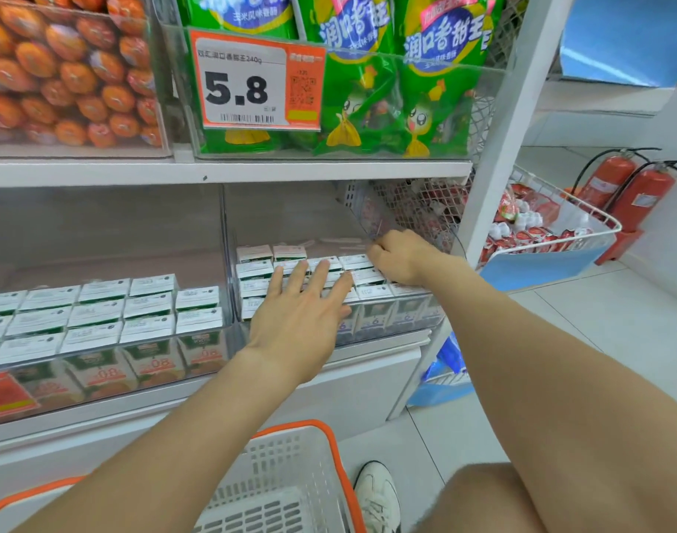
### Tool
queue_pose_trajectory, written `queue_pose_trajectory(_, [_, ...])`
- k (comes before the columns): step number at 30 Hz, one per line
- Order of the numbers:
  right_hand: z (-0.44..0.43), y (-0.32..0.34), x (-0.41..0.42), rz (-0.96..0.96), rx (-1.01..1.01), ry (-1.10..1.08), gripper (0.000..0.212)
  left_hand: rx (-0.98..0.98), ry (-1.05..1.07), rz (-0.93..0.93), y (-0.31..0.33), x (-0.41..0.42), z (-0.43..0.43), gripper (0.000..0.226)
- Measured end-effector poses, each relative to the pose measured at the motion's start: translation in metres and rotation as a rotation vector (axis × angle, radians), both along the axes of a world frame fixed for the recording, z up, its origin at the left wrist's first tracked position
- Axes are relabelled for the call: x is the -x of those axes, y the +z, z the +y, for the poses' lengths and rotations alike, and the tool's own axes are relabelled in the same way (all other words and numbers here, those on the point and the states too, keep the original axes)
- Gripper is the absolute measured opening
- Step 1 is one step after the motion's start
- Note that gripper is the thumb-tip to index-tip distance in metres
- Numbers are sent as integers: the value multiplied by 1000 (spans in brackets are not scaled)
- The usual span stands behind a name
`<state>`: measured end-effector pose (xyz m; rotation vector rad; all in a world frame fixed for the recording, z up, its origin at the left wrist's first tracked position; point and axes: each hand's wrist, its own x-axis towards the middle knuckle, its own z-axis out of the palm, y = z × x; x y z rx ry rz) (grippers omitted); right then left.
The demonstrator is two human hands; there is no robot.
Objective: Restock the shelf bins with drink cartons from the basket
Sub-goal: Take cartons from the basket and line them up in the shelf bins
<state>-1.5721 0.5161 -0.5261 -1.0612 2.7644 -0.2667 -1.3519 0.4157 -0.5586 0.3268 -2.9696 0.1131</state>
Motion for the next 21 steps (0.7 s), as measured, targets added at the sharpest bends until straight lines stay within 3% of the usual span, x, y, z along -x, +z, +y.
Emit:
queue_pose_trajectory(4, [2, -3, -3, 11, -44, 19, 53, -39, 6, -51, 2, 0, -1, 56])
queue_pose_trajectory(9, [0, -2, -18, 175, -125, 2, 57, 33, -25, -47, 11, -8, -2, 60])
queue_pose_trajectory(12, [-7, 2, -34, 405, -58, 0, 52, 156, -102, 56, 20, -24, -8, 61])
queue_pose_trajectory(14, [-26, 9, -54, 467, 74, 53, 43, 205, -137, 168, 26, -41, -16, 49])
queue_pose_trajectory(17, [-60, 10, -84, 265, 285, 195, 39, 162, -56, 339, 34, -67, -35, 41])
queue_pose_trajectory(21, [-90, 6, -100, 70, 301, 278, 34, -62, 111, 393, 31, -94, -62, 64])
